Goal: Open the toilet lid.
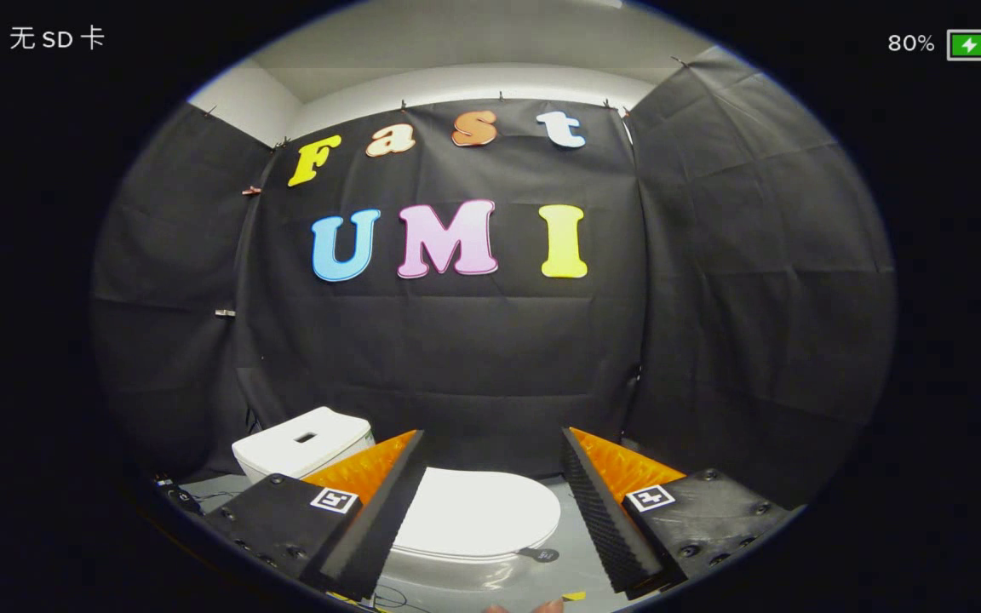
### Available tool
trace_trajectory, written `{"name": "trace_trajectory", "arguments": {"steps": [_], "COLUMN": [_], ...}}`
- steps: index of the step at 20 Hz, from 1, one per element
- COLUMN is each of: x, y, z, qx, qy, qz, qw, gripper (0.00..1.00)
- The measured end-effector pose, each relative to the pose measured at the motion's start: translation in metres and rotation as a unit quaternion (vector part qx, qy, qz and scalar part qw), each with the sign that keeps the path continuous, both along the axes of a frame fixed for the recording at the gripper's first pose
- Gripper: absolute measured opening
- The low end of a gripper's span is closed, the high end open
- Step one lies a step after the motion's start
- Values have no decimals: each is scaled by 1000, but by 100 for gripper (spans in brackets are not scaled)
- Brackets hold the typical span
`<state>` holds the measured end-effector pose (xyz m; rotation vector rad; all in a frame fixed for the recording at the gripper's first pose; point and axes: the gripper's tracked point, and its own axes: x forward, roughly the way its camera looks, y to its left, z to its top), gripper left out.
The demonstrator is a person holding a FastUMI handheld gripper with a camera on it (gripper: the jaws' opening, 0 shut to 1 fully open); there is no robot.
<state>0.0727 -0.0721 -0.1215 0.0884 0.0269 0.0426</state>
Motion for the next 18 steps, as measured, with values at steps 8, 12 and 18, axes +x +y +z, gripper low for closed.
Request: {"name": "trace_trajectory", "arguments": {"steps": [8,12,18], "x": [47,73,96], "y": [-39,-61,-84], "z": [-129,-196,-289], "qx": [95,169,291], "qy": [110,172,257], "qz": [24,25,8], "qw": [989,970,922], "gripper": [99,98,98]}}
